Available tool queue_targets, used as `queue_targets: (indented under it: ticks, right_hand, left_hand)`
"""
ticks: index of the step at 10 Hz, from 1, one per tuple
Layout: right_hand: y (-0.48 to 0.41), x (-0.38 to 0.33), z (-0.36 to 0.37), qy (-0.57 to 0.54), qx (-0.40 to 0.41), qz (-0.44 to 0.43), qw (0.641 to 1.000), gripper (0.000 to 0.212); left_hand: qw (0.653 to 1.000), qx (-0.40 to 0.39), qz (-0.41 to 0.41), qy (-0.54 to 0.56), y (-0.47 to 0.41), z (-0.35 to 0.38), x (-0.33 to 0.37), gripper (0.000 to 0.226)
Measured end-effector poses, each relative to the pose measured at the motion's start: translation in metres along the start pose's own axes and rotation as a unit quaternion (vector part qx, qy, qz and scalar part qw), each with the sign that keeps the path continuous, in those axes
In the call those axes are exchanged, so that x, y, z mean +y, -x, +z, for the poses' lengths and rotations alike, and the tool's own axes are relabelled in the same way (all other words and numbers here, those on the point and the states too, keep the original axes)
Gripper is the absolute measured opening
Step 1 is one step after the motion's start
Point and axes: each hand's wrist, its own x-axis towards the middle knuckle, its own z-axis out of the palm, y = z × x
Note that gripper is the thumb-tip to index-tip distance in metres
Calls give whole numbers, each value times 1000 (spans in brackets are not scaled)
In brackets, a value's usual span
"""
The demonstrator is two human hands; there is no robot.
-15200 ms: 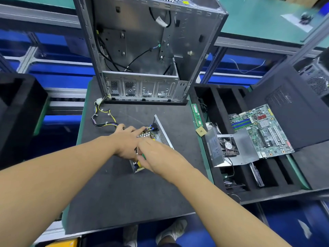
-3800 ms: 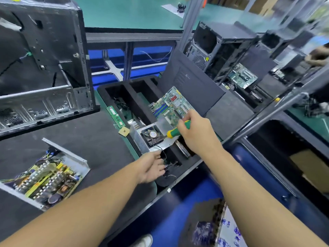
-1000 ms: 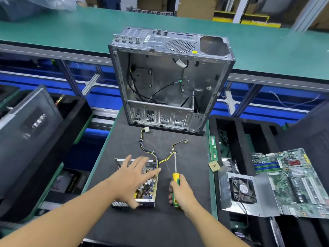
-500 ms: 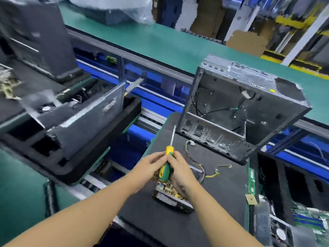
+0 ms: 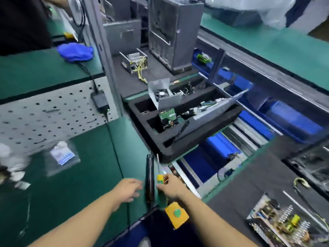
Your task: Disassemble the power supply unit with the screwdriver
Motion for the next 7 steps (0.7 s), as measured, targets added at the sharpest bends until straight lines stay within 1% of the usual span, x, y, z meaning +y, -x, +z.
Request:
queue_targets:
  ticks: [1,2,3,4,5,6,7]
  right_hand:
    - [-23,-20,33,59,-24,-2,998,17]
    - [-43,-30,61,89,-10,16,996,40]
    - [-58,-34,84,106,23,21,994,40]
    - [-71,-38,100,112,51,23,992,35]
    - [-72,-45,115,146,61,25,987,28]
    - [-70,-47,117,143,26,13,989,30]
    - [-61,-45,101,153,-8,-1,988,33]
  left_hand:
    - [999,31,-21,23,-1,-21,-22,29]
    - [998,42,-38,39,-5,-30,-30,28]
    - [997,45,-44,45,-8,-34,-34,29]
    - [997,47,-47,44,-14,-33,-36,30]
    - [997,44,-46,49,-20,-31,-38,33]
    - [997,45,-40,41,-26,-33,-35,34]
    - [997,62,-30,31,-29,-38,-29,33]
